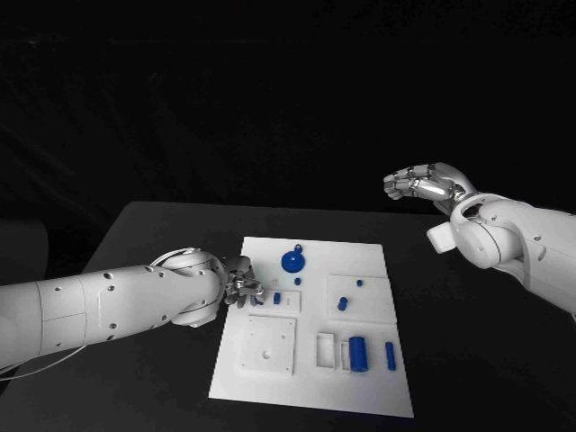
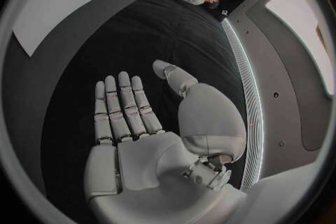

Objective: Assemble the parts on the task board

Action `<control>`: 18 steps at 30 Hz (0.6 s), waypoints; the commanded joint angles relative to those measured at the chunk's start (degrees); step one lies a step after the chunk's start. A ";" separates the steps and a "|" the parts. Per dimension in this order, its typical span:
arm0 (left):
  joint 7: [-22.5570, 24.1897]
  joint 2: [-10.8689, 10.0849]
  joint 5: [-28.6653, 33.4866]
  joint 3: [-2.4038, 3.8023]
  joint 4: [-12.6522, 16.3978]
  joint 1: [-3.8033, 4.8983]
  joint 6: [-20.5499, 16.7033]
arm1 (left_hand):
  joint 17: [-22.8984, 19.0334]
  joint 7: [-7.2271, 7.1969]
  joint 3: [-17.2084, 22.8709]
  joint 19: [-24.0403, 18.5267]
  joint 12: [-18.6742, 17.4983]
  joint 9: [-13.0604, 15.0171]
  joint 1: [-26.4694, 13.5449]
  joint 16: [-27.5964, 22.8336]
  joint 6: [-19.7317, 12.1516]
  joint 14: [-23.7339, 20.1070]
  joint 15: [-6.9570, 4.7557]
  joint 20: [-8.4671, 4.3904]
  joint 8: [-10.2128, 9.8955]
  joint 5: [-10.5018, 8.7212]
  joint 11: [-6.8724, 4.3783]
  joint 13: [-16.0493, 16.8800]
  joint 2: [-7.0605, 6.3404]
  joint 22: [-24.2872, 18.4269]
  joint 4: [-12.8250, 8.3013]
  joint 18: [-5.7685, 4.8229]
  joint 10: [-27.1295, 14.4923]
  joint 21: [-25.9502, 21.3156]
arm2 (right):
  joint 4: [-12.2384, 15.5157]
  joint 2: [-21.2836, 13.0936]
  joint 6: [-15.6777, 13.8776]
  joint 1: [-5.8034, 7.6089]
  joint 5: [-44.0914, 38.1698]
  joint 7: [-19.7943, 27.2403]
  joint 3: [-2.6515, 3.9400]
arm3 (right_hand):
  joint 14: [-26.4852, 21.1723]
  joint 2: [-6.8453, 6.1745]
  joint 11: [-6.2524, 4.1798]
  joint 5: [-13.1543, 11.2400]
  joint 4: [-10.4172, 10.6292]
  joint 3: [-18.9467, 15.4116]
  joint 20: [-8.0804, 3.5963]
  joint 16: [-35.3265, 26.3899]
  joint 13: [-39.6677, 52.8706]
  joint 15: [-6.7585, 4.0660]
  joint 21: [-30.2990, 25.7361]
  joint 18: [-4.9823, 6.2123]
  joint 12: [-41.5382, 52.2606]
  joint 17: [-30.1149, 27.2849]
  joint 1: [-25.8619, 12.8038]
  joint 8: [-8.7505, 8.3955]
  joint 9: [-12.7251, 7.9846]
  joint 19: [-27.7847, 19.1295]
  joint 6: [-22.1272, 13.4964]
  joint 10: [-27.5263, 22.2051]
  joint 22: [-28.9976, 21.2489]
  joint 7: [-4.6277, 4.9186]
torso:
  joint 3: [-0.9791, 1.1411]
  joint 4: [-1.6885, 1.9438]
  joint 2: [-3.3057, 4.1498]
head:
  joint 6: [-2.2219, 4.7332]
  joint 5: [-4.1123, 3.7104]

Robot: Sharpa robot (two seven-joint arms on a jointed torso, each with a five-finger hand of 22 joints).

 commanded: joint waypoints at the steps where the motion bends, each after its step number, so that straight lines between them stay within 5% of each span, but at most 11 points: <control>1: -0.24 0.16 -0.83 0.02 -0.03 0.01 -0.22 | 0.10 -1.33 1.68 0.21 0.09 0.00 0.21 0.23 1.57 0.25 -0.05 -4.00 0.41 0.23 -0.61 0.07 0.61 1.20 1.41 0.73 0.63 0.41 | 0.10 -0.02 0.92 -0.03 -0.18 0.31 0.02 | -0.27 0.33 -0.06 0.40 -0.04 -0.19 -0.12 0.11 -0.05 0.03 -0.33 -0.90 -0.26 -0.09 -0.16 0.38 -0.10 -0.46 0.31 0.46 0.10 0.68 | 0.02 0.08 0.00 | 0.00 -0.06; 18: 0.50 -0.12 -1.06 0.04 1.11 -0.04 -1.39 | 0.13 -1.35 1.80 0.25 0.08 0.00 0.26 0.23 1.57 0.29 -0.09 -4.04 0.44 0.21 -0.64 0.15 0.60 1.20 1.41 0.76 0.64 0.50 | 0.07 -0.15 1.06 -0.10 -0.19 0.30 0.02 | -0.30 0.36 -0.06 0.45 -0.02 -0.21 -0.11 0.15 -0.05 0.06 -0.43 -0.92 -0.26 -0.19 -0.16 0.40 -0.12 -0.46 0.33 0.49 0.17 0.68 | -0.07 0.04 0.03 | 0.13 -0.23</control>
